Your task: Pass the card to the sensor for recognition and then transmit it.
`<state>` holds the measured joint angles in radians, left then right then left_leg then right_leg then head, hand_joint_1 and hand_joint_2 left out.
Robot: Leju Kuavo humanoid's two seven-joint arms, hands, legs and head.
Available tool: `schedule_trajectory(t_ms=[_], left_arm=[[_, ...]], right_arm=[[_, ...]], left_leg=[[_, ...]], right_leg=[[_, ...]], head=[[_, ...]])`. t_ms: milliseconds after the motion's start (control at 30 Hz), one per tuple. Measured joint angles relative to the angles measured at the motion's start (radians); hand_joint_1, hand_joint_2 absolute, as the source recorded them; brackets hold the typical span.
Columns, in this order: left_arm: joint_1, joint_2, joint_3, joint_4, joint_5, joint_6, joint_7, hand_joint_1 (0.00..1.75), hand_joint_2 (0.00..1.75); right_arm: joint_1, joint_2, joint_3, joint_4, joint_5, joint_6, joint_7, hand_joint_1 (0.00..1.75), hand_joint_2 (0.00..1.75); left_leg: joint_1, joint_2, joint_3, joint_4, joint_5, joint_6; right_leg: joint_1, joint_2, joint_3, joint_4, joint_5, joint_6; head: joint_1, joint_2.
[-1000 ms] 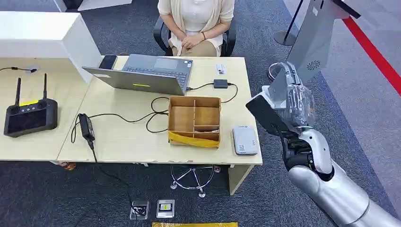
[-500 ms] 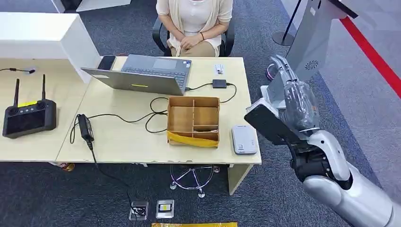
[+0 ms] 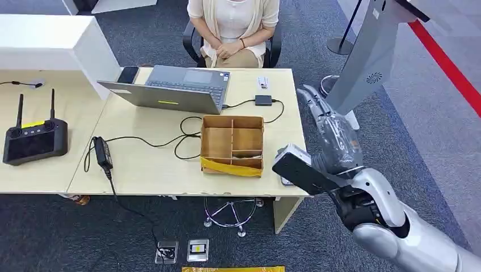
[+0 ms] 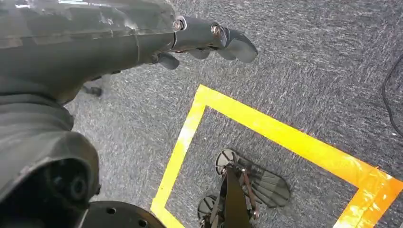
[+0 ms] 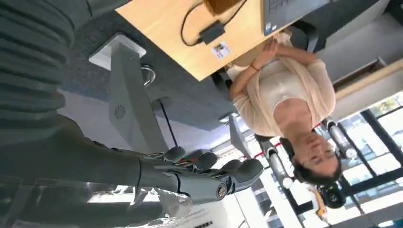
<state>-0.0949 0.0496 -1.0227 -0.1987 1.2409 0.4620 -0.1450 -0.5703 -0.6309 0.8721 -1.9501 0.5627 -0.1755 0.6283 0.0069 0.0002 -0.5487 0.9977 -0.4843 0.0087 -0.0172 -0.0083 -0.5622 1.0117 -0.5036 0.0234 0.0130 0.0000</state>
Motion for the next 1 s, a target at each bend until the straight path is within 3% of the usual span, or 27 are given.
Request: schedule_trajectory(t_ms=[300, 600, 833, 1000], left_arm=[[-0.009, -0.001, 0.0, 0.0, -0.01, 0.0, 0.006, 0.0, 0.0], [-0.014, -0.003, -0.001, 0.0, -0.02, 0.002, 0.029, 0.0, 0.0], [-0.024, -0.006, -0.001, 0.0, -0.03, 0.002, 0.039, 0.0, 0.0], [-0.025, -0.006, -0.002, 0.0, -0.03, 0.002, 0.039, 0.0, 0.0]], right_arm=[[0.029, 0.067, 0.054, 0.039, -0.021, 0.008, -0.069, 0.0, 1.75], [0.04, 0.182, 0.104, 0.155, 0.017, 0.031, -0.147, 0.0, 1.75], [0.024, 0.264, 0.137, 0.266, 0.124, 0.034, -0.156, 0.0, 1.75], [0.016, 0.297, 0.151, 0.319, 0.133, 0.032, -0.154, 0.0, 1.75]], left_leg=[[0.0, 0.0, 0.0, 0.0, 0.0, 0.0], [0.001, 0.0, 0.0, 0.0, 0.0, 0.0], [0.001, 0.0, 0.0, 0.0, 0.0, 0.0], [0.001, 0.0, 0.0, 0.0, 0.0, 0.0]], right_leg=[[0.0, 0.0, 0.0, 0.0, 0.0, 0.0], [0.001, 0.0, 0.0, 0.0, 0.0, 0.0], [0.001, 0.0, 0.0, 0.0, 0.0, 0.0], [0.001, 0.0, 0.0, 0.0, 0.0, 0.0]], head=[[0.0, 0.0], [0.0, 0.0], [0.0, 0.0], [0.0, 0.0]])
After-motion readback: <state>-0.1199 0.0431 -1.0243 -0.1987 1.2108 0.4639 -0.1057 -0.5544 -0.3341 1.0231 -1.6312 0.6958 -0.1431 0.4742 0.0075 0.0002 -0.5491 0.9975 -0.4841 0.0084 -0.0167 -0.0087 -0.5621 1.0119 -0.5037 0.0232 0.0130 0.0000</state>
